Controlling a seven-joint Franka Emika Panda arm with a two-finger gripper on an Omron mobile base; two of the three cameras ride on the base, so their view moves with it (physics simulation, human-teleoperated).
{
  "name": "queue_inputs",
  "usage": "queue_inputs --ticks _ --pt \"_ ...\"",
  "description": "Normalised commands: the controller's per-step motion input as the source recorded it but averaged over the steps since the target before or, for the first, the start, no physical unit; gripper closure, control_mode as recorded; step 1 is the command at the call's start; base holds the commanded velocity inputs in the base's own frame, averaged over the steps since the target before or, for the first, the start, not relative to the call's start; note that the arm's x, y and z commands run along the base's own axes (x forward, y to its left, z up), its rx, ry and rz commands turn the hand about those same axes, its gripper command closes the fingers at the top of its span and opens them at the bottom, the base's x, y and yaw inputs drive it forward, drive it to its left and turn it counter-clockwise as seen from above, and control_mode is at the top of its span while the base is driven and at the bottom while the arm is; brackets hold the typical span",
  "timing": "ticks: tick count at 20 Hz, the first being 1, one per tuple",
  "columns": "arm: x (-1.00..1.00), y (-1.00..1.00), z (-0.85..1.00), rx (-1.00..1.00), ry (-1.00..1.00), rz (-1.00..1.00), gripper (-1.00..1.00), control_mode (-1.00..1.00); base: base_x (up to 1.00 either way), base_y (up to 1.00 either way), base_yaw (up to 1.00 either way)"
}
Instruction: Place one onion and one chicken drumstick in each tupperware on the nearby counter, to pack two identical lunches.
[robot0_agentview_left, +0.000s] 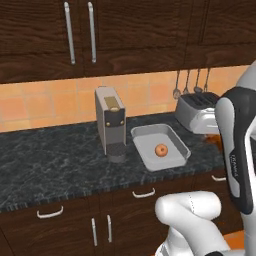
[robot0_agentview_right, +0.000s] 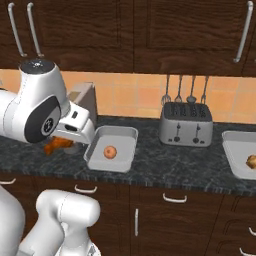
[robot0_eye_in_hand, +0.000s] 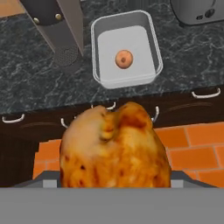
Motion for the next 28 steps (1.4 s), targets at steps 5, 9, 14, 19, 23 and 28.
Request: queue_inputs --ticks 5,9,14,19,23,28 --pt "0.45 0.0 -0.3 -0.03 0.15 0.01 1.0 -1.0 0.0 0.0 0.0" --pt "1.0 -0.01 -0.98 0.01 0.14 0.01 1.0 -1.0 0.0 0.0 0.0" --pt "1.0 -0.04 -0.72 0.0 0.02 -0.04 1.0 -1.0 0.0 0.0 0.0" --pt "1.0 -0.16 -0.26 0.07 -0.12 -0.1 1.0 -1.0 0.0 0.0 0.0" --pt "1.0 -0.02 -0.48 0.11 -0.17 0.0 1.0 -1.0 0.0 0.0 0.0" --pt "1.0 0.0 -0.22 -0.14 -0.01 -0.26 1.0 -1.0 0.0 0.0 0.0"
